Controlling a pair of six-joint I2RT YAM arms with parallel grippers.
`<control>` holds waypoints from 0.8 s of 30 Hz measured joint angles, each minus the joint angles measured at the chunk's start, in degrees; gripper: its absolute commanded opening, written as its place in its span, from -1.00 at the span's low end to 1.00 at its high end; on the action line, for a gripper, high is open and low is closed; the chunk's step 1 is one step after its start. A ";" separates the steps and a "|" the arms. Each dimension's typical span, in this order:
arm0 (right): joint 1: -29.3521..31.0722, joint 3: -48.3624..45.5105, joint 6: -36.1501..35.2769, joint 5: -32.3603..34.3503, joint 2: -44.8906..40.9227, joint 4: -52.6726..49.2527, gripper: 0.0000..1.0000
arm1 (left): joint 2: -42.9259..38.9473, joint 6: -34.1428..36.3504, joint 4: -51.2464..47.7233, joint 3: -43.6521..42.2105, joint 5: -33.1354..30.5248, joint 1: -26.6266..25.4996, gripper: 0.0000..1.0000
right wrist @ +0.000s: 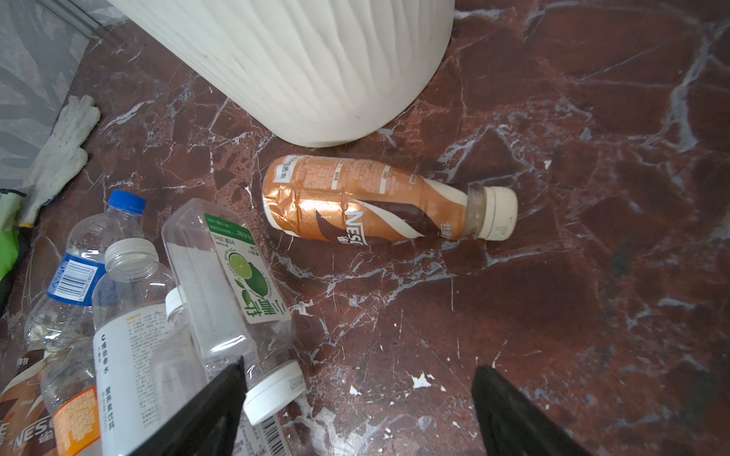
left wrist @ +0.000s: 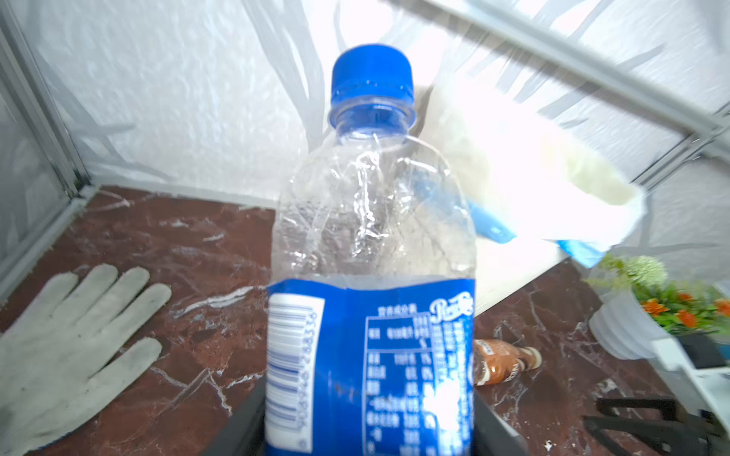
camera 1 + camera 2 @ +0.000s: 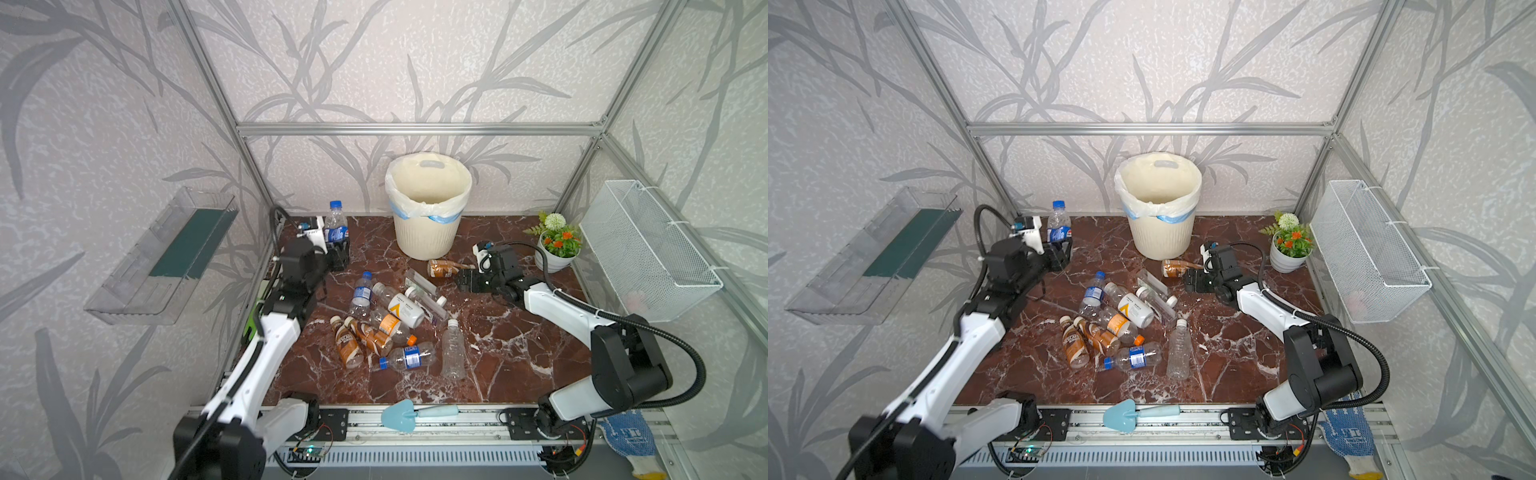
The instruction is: Throw the plastic bottles in the bin
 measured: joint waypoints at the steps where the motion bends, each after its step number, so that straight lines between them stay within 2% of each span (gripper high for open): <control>1: 0.11 0.13 0.02 -0.02 0.52 0.11 0.79 | -4.13 0.09 0.44 -1.05 0.02 -0.02 0.14; 5: 0.96 0.31 0.02 0.00 1.40 0.37 0.79 | -13.70 1.57 2.25 0.11 1.29 -0.04 0.15; 7: 1.64 0.31 0.00 0.02 1.38 0.57 0.79 | -14.21 2.10 4.26 3.93 3.21 -0.24 0.15; 9: 2.21 0.31 0.09 0.09 1.36 0.87 0.79 | -11.28 2.08 6.71 9.20 5.44 -0.92 0.13; 11: 2.69 0.31 0.33 0.20 1.11 1.20 0.79 | -4.98 2.19 8.28 17.07 7.65 -2.64 0.12; 14: 3.28 0.22 0.76 0.37 0.31 1.49 0.79 | 10.64 3.50 6.73 35.71 10.58 -6.71 0.19; 17: 3.50 0.20 1.01 0.50 -0.44 1.90 0.80 | 29.46 4.35 0.63 59.45 13.22 -9.33 0.62; 18: 3.52 0.20 0.98 0.55 -0.57 2.01 0.79 | 36.09 4.63 -2.45 67.54 14.12 -9.86 0.95; 22: 3.52 0.20 0.57 1.29 -1.09 1.79 0.80 | 57.77 5.16 -21.57 95.10 15.78 -10.58 0.99; 24: 3.52 0.17 0.00 1.77 -1.66 1.18 0.80 | 64.08 6.21 -30.75 102.75 15.56 -10.58 0.98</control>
